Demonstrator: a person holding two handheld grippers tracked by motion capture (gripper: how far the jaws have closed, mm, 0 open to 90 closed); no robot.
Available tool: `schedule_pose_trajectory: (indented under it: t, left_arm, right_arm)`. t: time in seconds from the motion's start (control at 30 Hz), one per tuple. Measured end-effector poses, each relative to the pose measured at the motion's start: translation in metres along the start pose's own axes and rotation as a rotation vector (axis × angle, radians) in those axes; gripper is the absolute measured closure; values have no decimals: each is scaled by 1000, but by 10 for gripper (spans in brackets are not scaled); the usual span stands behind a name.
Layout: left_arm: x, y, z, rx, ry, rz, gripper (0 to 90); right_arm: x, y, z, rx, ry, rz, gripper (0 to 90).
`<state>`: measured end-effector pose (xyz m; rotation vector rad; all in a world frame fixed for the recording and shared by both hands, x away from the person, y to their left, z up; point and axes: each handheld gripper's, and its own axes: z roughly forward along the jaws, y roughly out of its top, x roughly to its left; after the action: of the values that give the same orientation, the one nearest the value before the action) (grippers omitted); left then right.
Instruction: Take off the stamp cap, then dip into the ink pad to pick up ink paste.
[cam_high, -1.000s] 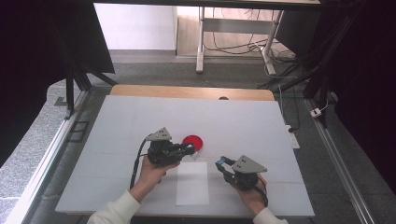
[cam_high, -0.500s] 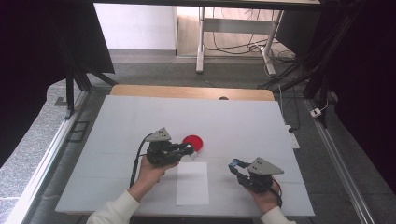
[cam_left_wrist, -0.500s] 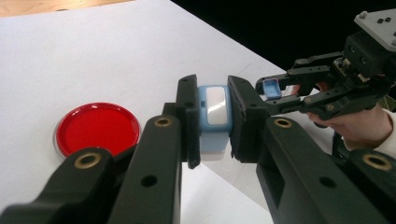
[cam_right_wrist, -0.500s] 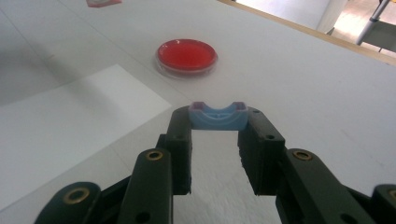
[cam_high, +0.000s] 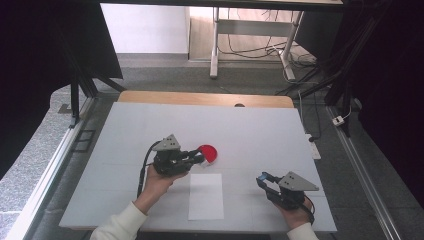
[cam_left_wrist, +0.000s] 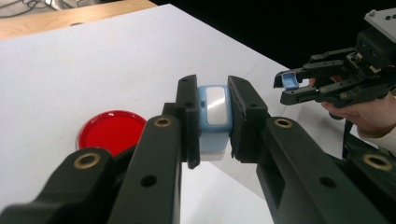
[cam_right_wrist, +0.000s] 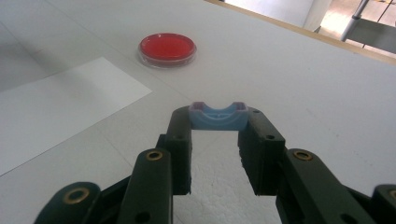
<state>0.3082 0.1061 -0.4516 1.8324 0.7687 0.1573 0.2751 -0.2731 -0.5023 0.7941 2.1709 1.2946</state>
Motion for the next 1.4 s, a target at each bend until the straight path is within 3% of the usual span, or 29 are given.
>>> schedule_pose_trajectory:
  t: [0.27, 0.63, 1.13, 1.4]
  left_arm:
    - [-2, 7, -3, 3, 8, 37, 751]
    - [2, 10, 0, 10, 18, 43, 751]
    - [19, 26, 24, 29, 26, 50, 751]
    - [28, 20, 38, 68, 45, 30, 750]
  right_arm:
    - [0, 1, 1, 1, 1, -5, 655]
    - [0, 1, 3, 5, -2, -16, 655]
    - [-1, 1, 5, 12, -12, -17, 654]
    - [-1, 1, 6, 12, -11, -21, 654]
